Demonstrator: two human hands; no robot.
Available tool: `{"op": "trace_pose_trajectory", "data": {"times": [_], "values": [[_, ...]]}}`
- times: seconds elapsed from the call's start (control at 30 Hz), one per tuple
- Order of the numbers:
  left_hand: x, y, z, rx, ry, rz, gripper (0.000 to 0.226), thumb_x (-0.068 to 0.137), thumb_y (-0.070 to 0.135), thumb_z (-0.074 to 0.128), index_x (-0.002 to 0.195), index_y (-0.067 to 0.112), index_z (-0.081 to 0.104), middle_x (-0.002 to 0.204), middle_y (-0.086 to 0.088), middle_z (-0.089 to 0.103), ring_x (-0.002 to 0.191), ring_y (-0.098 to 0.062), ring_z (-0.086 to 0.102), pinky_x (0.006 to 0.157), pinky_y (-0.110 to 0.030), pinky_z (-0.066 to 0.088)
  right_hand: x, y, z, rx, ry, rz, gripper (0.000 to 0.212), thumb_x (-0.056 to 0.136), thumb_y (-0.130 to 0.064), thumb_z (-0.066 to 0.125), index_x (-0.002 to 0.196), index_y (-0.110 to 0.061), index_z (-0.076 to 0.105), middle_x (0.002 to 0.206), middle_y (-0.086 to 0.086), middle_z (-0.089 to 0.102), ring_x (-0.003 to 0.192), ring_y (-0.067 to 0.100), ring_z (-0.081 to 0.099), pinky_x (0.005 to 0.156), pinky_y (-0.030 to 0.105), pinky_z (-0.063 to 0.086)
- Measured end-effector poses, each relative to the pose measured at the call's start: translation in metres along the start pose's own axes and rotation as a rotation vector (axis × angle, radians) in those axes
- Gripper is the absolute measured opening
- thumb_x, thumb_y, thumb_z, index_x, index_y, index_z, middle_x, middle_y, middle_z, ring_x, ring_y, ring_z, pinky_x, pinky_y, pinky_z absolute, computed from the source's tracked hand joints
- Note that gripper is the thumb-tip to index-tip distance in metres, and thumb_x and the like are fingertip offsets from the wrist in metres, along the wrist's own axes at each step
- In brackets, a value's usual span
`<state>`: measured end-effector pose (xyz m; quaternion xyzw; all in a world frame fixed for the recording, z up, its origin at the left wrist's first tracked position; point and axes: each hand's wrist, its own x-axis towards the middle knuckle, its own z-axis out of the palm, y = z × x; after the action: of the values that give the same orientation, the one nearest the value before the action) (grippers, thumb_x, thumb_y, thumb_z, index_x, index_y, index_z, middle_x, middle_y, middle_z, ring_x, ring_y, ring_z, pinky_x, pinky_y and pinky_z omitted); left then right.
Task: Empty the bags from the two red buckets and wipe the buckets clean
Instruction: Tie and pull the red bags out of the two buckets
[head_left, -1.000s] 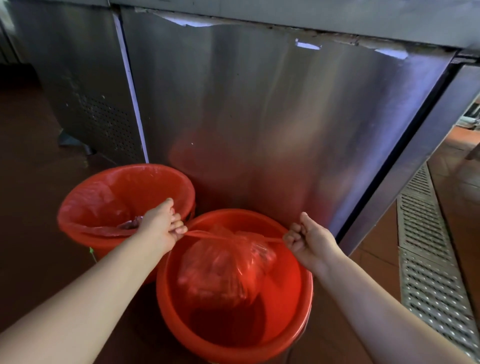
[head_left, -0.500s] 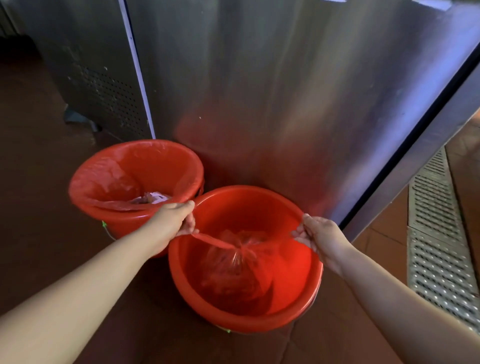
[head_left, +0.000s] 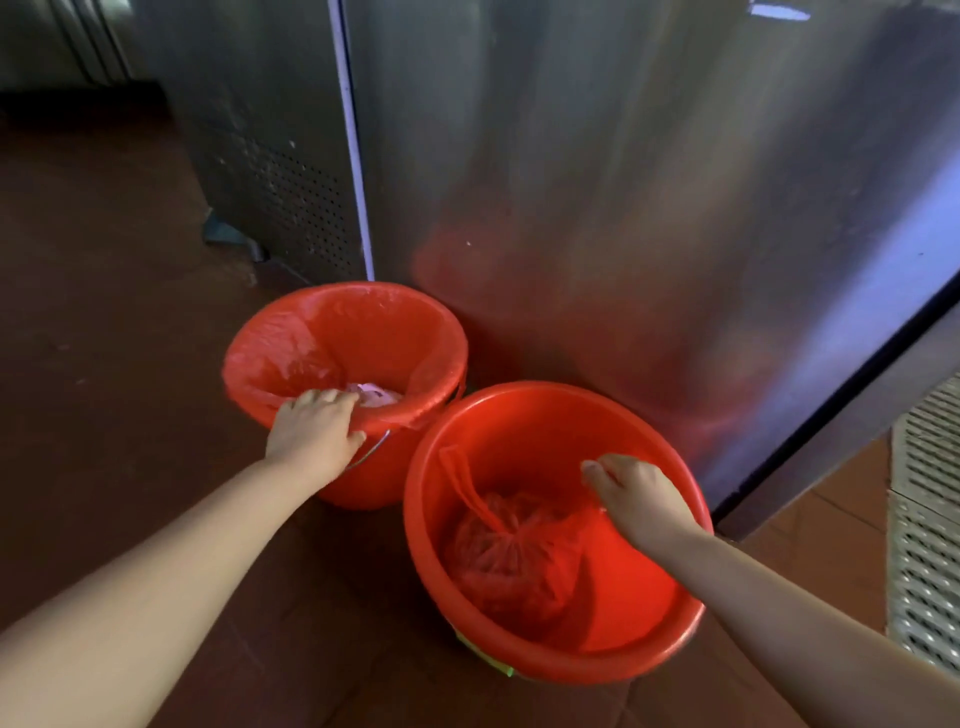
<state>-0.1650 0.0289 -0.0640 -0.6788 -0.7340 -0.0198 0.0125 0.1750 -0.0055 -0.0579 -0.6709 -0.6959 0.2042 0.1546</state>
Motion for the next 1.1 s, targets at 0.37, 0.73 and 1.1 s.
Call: {"op": "trace_pose_trajectory", "data": {"times": [0.37,0.73,1.1], "values": [[-0.046,-0.046,0.01,0.243,-0.041,0.229,0.043,0.094,0.047,0.043,0.127,0.02,0.051,0.125,0.0,0.056,0.116,-0.02,0.05,0.093,-0.029,0.036,0.012,-0.066,0.029,0.172,-0.051,-0.075,0.031,0.094,-0.029,0.051,0.065,-0.024,0.062,0.061,-0.003,0.065,0.062,0.015,0.064,0.065,0.036,0.052],[-0.154,-0.076,0.0,-0.009,-0.184,0.203,0.043,0.088,0.057,0.048,0.106,0.02,0.061,0.121,0.0,0.059,0.111,-0.02,0.054,0.082,-0.03,0.04,0.013,-0.156,0.077,0.26,-0.095,-0.21,0.027,0.086,-0.02,0.057,0.06,-0.025,0.061,0.061,-0.004,0.065,0.064,0.013,0.062,0.068,0.034,0.049],[-0.181,-0.19,-0.019,-0.268,0.126,-0.222,0.03,0.086,0.017,0.064,0.116,0.014,0.067,0.112,-0.007,0.064,0.108,-0.029,0.055,0.093,-0.033,0.041,0.002,-0.225,0.126,0.072,-0.117,-0.284,0.016,0.084,-0.023,0.061,0.078,-0.009,0.062,0.078,0.007,0.065,0.077,0.027,0.06,0.061,0.031,0.04]]}}
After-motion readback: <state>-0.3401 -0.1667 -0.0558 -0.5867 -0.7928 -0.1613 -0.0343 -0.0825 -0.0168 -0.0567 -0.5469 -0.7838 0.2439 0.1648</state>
